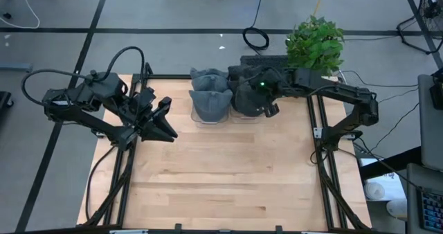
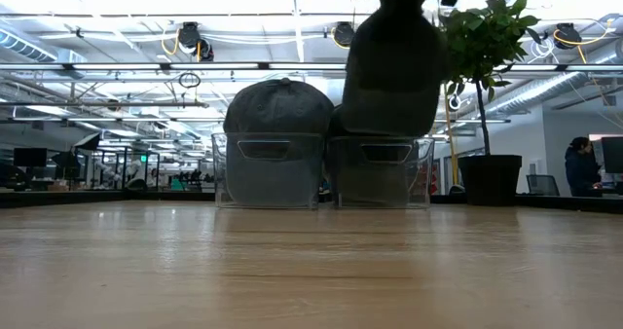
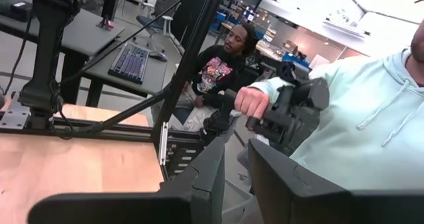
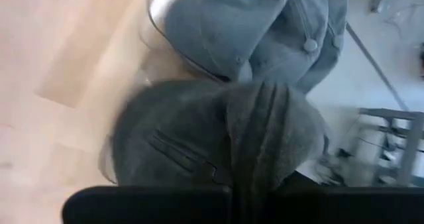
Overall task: Pick & Place hat
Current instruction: Put the black cap into the right transparent bin
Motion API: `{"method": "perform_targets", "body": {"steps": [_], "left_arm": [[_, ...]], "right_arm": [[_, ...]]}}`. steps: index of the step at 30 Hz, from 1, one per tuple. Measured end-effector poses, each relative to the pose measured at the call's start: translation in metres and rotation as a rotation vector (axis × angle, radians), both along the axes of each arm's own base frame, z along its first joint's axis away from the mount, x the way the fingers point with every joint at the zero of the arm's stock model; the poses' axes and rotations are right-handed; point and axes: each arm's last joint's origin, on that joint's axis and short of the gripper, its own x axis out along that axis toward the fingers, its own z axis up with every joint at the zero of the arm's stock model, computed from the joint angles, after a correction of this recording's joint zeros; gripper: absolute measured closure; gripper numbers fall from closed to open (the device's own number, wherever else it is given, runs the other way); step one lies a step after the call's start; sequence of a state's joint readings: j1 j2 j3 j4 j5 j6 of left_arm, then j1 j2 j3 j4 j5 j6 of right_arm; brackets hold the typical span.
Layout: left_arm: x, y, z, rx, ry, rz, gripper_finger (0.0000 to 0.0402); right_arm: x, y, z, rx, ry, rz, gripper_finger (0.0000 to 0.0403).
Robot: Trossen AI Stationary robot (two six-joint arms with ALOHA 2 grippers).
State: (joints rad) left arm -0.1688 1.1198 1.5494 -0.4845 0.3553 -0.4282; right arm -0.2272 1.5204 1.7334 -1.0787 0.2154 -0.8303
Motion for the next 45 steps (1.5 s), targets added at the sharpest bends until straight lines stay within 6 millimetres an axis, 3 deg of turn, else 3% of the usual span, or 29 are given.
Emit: {"method": "perform_targets", "body": {"steps": [12,21,25,30,34,45], "left_arm": [[0.0,0.0,0.001,-0.002,-0.015,0.0,0.0327],[0.0,0.0,0.001,-0.002,-0.015,0.0,0.0327],[0.0,0.0,0.001,-0.002,-0.015,0.0,0.0327],[0.0,0.0,0.001,-0.002,-0.014,-0.001,0.0327],[0.0,0.0,0.001,-0.002,-0.014,-0.002,0.0327],[0.0,0.0,0.001,0.009,-0.014,-0.011,0.0327]], "right_arm": [[0.009,-0.005,-0.014,-0.05,0.04,0.066,0.0403],[0.006,-0.029,-0.018,-0.115,0.089,0.016,0.0403],[0.002,-0.035,-0.02,-0.023,0.081,0.0,0.0403],[0.004,-0.036,-0.018,-0.055,0.063,0.006,0.0403],[0.004,-0.032,-0.02,0.057,0.032,-0.02,0.0403],[0.016,0.003,-0.078,0.166,0.11,0.057,0.0403]]}}
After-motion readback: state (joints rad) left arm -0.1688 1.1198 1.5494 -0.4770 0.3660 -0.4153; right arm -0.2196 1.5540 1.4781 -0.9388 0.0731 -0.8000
